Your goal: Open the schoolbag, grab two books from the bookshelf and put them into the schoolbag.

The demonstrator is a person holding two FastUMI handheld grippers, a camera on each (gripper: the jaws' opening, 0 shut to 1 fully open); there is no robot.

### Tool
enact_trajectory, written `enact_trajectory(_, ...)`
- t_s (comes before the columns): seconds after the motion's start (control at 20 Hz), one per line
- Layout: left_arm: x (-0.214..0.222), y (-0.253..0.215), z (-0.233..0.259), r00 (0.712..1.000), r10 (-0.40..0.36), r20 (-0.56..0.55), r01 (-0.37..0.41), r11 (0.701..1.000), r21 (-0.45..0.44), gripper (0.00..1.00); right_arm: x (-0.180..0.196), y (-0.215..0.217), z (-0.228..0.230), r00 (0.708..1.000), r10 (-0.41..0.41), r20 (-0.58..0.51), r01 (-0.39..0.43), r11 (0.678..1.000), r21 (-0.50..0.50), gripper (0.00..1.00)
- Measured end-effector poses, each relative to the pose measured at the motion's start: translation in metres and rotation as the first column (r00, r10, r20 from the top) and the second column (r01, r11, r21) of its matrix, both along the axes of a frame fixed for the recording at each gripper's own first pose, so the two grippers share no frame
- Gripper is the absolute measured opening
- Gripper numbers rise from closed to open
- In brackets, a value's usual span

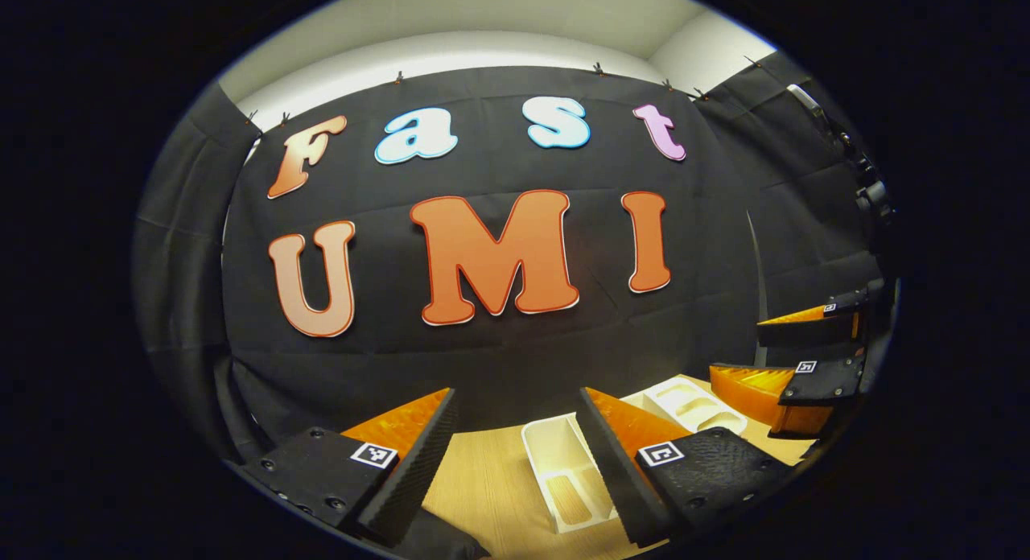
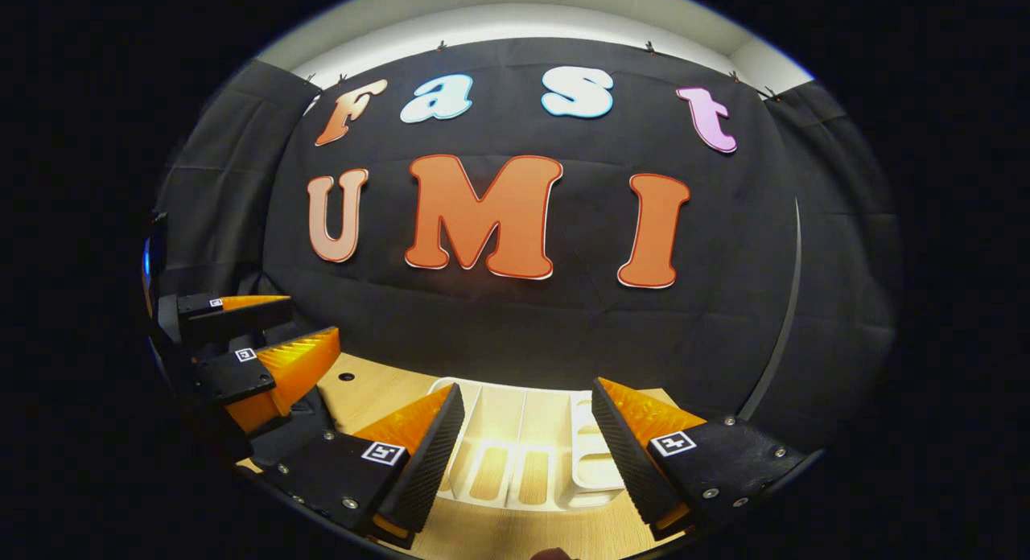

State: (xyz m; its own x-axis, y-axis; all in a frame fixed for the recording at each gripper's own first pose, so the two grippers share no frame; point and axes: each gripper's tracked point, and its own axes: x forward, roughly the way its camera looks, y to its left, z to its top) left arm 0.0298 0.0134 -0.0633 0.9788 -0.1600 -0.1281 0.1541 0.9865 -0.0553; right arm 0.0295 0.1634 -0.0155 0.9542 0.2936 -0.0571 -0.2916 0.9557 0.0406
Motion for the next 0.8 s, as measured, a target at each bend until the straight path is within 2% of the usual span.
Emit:
enact_trajectory(0.05, 0.004, -0.001, 0.001, 1.0, -0.008, 0.009, 0.008, 1.0, -0.014, 0.95, 0.002, 0.004, 0.003, 1.0, 0.0, 0.013, 0.0, 1.0, 0.003, 0.95)
enact_trajectory(0.35, 0.026, 0.003, 0.0, 0.997, -0.051, 0.057, 0.052, 0.999, -0.004, 0.93, 0.013, 0.02, 0.01, 0.998, -0.032, 0.053, 0.033, 0.999, -0.018, 0.94)
enact_trajectory(0.8, 0.029, 0.002, 0.0, 0.994, -0.072, 0.079, 0.072, 0.997, 0.001, 0.93, 0.01, 0.017, 0.005, 0.998, -0.06, 0.031, 0.061, 0.998, -0.015, 0.94)
